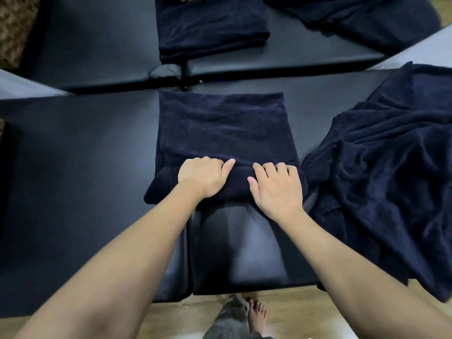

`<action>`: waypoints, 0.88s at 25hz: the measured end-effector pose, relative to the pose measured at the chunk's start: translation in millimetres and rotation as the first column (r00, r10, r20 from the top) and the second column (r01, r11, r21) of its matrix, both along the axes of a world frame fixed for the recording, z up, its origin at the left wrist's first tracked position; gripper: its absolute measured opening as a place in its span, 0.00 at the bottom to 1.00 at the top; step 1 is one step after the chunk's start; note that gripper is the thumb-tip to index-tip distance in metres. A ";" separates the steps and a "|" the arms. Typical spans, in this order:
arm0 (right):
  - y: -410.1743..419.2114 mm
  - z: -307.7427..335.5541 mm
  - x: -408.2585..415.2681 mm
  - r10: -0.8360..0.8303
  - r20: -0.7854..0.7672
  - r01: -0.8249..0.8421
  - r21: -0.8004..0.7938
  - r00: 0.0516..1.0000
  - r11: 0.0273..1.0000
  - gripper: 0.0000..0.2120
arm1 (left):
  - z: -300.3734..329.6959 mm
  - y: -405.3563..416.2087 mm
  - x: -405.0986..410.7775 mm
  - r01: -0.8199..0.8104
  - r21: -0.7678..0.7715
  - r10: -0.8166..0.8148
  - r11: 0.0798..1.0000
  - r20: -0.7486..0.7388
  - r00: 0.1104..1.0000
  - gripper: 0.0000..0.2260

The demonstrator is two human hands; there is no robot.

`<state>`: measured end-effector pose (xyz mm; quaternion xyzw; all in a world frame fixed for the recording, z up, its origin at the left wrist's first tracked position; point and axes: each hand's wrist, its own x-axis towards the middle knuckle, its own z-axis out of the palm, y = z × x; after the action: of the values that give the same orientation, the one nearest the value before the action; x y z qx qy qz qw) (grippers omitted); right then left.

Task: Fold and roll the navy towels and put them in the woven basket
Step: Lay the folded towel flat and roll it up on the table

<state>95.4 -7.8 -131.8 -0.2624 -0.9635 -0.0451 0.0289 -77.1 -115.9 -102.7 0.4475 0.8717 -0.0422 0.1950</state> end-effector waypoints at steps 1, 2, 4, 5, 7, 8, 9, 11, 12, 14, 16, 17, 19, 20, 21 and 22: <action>5.1 -0.4 -5.3 -0.003 0.002 0.003 0.014 1.000 1.000 0.20 | -0.7 -2.8 2.6 -0.006 0.017 0.006 1.000 -0.010 1.000 0.27; 10.8 -0.6 -11.7 0.002 0.005 -0.002 0.019 1.000 1.000 0.20 | -2.7 -6.2 6.8 -0.014 0.050 0.016 0.999 -0.037 0.999 0.27; 22.7 0.6 -24.0 0.039 0.031 -0.039 -0.021 0.999 0.999 0.21 | -7.2 -14.2 16.4 -0.041 0.135 0.058 0.990 -0.121 0.991 0.26; 28.3 2.6 -28.9 0.065 0.063 -0.061 -0.053 0.996 0.997 0.21 | -10.4 -19.5 21.5 -0.053 0.182 0.086 0.982 -0.175 0.981 0.25; 37.4 7.3 -39.1 0.106 0.119 -0.093 -0.111 0.987 0.989 0.22 | -17.0 -33.5 31.3 -0.091 0.244 0.155 0.966 -0.257 0.954 0.23; 42.9 7.2 -43.8 0.126 0.141 -0.105 -0.148 0.982 0.983 0.22 | -20.1 -41.0 36.2 -0.108 0.256 0.180 0.961 -0.277 0.944 0.23; 49.0 5.3 -47.8 0.134 0.153 -0.104 -0.191 0.979 0.976 0.21 | -23.4 -47.1 39.4 -0.106 0.265 0.188 0.959 -0.307 0.933 0.23; 56.5 3.2 -53.3 0.125 0.145 -0.082 -0.274 0.981 0.958 0.19 | -26.3 -48.0 34.5 -0.085 0.277 0.179 0.957 -0.333 0.926 0.23; 57.8 3.5 -53.4 0.118 0.136 -0.073 -0.297 0.984 0.952 0.20 | -25.7 -43.0 27.0 -0.084 0.279 0.175 0.957 -0.320 0.931 0.23; 55.4 3.0 -48.3 0.087 0.102 -0.054 -0.291 0.991 0.955 0.21 | -22.2 -27.3 7.5 -0.079 0.262 0.162 0.962 -0.312 0.936 0.23; 51.3 2.6 -43.6 0.037 0.020 -0.032 -0.236 0.999 0.971 0.21 | -16.6 -12.2 -8.3 -0.066 0.217 0.126 0.974 -0.278 0.952 0.24; 49.1 2.1 -42.4 0.014 -0.032 -0.020 -0.189 0.999 0.982 0.20 | -14.2 -7.2 -14.5 -0.055 0.182 0.100 0.982 -0.251 0.963 0.23; 38.9 -0.3 -39.1 -0.009 -0.098 0.000 -0.095 0.995 0.996 0.18 | -11.9 -0.3 -25.3 -0.034 0.120 0.056 0.992 -0.188 0.981 0.24; 30.7 -1.9 -35.5 0.005 -0.101 -0.011 -0.061 0.995 0.998 0.18 | -10.5 3.8 -30.8 -0.043 0.104 0.058 0.994 -0.146 0.988 0.25; 22.0 -4.4 -30.4 0.029 -0.095 -0.033 -0.047 0.995 0.998 0.20 | -9.0 8.9 -36.5 -0.068 0.091 0.077 0.994 -0.106 0.991 0.25; 13.9 -6.9 -25.5 0.044 -0.094 -0.048 -0.045 0.995 0.998 0.22 | -7.6 13.7 -40.8 -0.086 0.071 0.092 0.994 -0.078 0.993 0.26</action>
<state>69.9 6.1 -138.7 -0.2426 -0.9677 -0.0095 0.0687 -117.9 -102.2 -110.3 0.4124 0.8990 -0.0220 0.1457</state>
